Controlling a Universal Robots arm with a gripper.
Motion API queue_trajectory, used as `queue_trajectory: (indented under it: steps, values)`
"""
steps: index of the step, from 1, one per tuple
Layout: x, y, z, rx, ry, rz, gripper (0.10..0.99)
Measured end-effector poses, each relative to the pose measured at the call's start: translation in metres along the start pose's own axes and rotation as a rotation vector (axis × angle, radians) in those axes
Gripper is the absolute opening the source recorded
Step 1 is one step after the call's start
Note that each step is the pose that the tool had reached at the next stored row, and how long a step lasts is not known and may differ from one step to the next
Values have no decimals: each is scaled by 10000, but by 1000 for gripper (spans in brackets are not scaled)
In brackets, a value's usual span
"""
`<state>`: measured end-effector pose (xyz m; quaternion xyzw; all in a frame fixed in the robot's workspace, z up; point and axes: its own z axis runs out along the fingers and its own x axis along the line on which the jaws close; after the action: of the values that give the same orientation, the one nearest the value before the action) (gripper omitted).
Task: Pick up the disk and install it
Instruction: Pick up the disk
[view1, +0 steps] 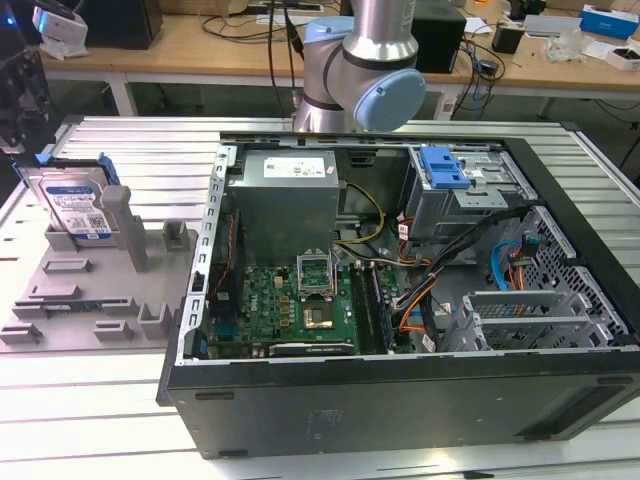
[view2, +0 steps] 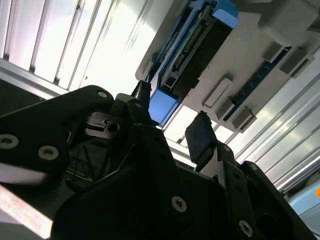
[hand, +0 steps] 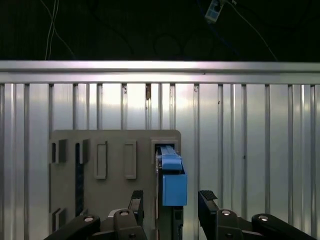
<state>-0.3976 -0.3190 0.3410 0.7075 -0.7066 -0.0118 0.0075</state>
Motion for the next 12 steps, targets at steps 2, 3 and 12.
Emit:
queue_trajectory:
  steps: [2,3,12]
  values:
    - [0,-1,27,-4,-7,-1,557]
    - [0,-1,46,-6,-8,-1,557]
    - [1,-4,152,-9,-10,-1,557]
